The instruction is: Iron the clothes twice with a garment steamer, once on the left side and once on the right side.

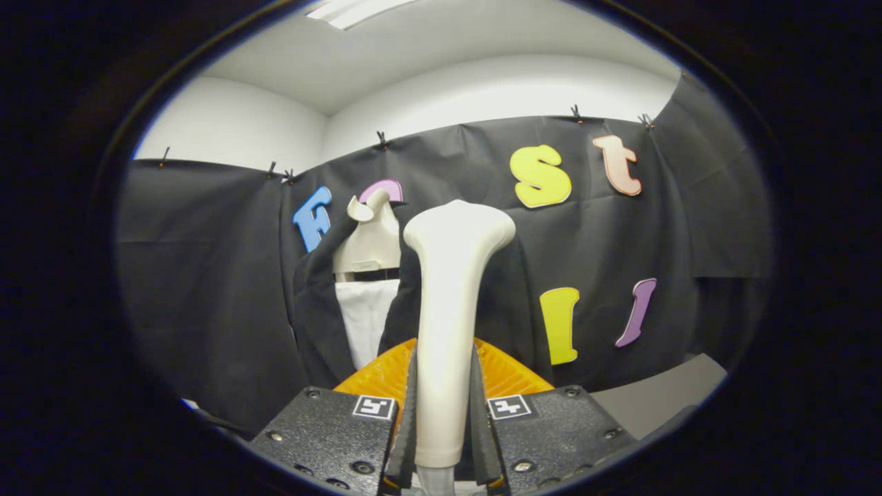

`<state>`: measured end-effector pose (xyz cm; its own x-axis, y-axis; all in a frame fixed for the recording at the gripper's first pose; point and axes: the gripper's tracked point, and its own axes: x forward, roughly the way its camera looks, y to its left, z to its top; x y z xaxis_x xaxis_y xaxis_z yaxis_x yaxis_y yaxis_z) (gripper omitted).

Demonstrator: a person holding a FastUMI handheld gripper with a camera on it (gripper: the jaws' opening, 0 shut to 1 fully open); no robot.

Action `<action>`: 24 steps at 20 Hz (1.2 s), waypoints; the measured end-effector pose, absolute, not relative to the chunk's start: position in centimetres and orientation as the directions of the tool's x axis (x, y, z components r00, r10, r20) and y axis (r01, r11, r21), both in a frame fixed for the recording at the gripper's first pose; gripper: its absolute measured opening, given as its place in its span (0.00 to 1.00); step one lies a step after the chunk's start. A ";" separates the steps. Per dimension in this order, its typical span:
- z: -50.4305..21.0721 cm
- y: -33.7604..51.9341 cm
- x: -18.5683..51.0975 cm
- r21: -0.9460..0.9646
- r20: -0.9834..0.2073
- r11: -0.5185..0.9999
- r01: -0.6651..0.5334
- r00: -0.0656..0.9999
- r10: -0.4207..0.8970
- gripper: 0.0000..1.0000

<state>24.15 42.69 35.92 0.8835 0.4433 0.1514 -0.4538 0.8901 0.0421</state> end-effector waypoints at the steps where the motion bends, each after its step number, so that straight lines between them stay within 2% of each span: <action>1: 35.6 42.7 24.3 0.039 0.141 0.890 -0.454 0.885 0.444 0.36; 24: 22.6 41.2 22.3 0.045 -0.074 0.909 -0.415 0.906 0.417 0.36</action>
<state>22.31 41.23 22.64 0.9059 0.4171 -0.0739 -0.4147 0.9088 0.0451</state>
